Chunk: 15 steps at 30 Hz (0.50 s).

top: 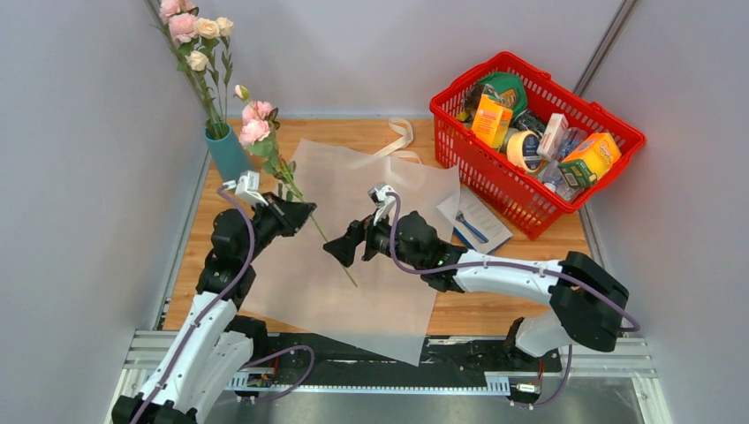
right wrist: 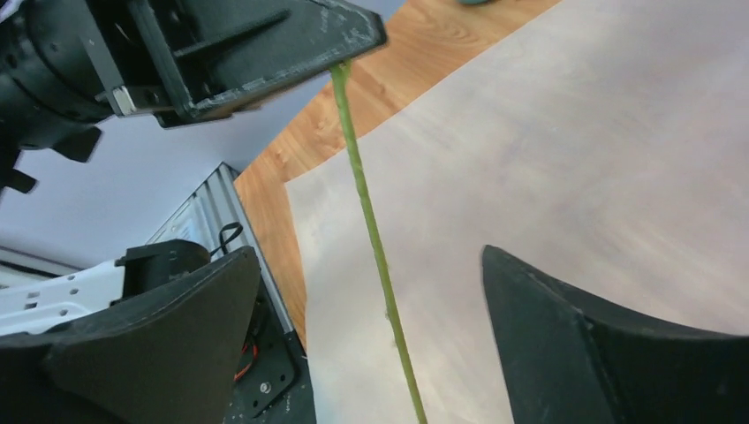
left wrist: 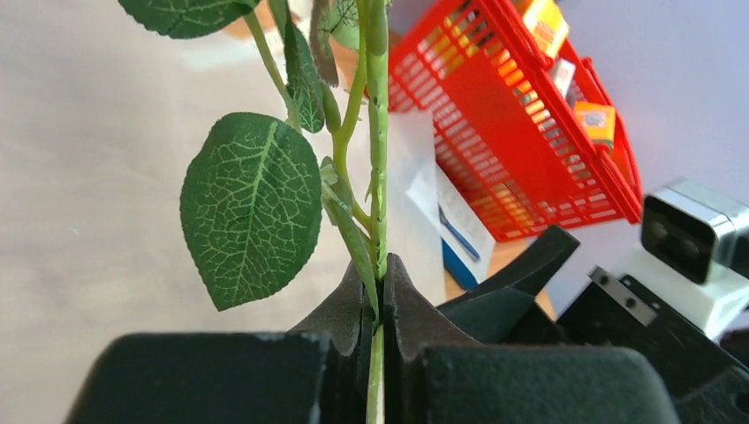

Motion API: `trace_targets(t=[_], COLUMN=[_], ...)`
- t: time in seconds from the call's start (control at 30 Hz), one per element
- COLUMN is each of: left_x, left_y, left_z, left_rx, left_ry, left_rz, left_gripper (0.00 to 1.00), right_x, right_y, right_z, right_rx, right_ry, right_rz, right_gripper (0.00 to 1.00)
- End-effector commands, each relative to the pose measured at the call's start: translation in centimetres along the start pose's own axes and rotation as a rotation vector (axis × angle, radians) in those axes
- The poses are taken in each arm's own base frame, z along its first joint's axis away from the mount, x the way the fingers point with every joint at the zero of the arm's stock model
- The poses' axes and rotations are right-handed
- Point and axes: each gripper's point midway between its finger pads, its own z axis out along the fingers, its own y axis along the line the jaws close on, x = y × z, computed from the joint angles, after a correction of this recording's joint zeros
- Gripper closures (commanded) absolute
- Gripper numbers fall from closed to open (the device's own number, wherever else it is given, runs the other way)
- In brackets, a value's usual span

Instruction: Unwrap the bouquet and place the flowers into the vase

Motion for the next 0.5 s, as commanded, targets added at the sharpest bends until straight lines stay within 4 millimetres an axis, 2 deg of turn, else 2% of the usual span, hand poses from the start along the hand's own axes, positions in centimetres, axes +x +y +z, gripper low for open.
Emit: trace_targets(t=[0.0, 0.03, 0.07, 0.1, 0.3, 0.43, 0.47], left_x=[-6.2, -6.7, -8.4, -8.5, -16.9, -22.3, -23.7], left_y=[-1.8, -1.4, -1.7, -1.1, -2.0, -2.4, -3.0], left_z=[-0.9, -1.1, -1.4, -1.7, -4.4, -5.4, -5.8], left_rx=[-0.060, -0.089, -0.117, -0.155, -0.336, -0.504, -0.529], left_ry=[-0.173, -0.182, -0.236, -0.228, -0.517, -0.637, -0.669], left_rz=[0.237, 0.287, 0.320, 0.364, 0.623, 0.775, 0.835], left_gripper=[1.00, 1.00, 1.00, 1.00, 1.00, 1.00, 1.00], right_x=[-2.3, -2.4, -2.6, -2.6, -3.0, -3.5, -3.6], right_y=[-0.6, -0.7, -0.8, -1.0, -2.1, -2.2, -2.4], right_z=[-1.9, -2.2, -2.6, -2.9, -4.7, -5.8, -6.0], right_rx=[0.069, 0.080, 0.087, 0.095, 0.157, 0.174, 0.185], right_ry=[-0.084, -0.087, -0.094, -0.095, -0.115, -0.133, -0.134], right_rz=[-0.055, -0.063, -0.072, -0.075, -0.106, -0.109, -0.107], right_gripper=[0.00, 0.00, 0.00, 0.00, 0.00, 0.00, 0.00])
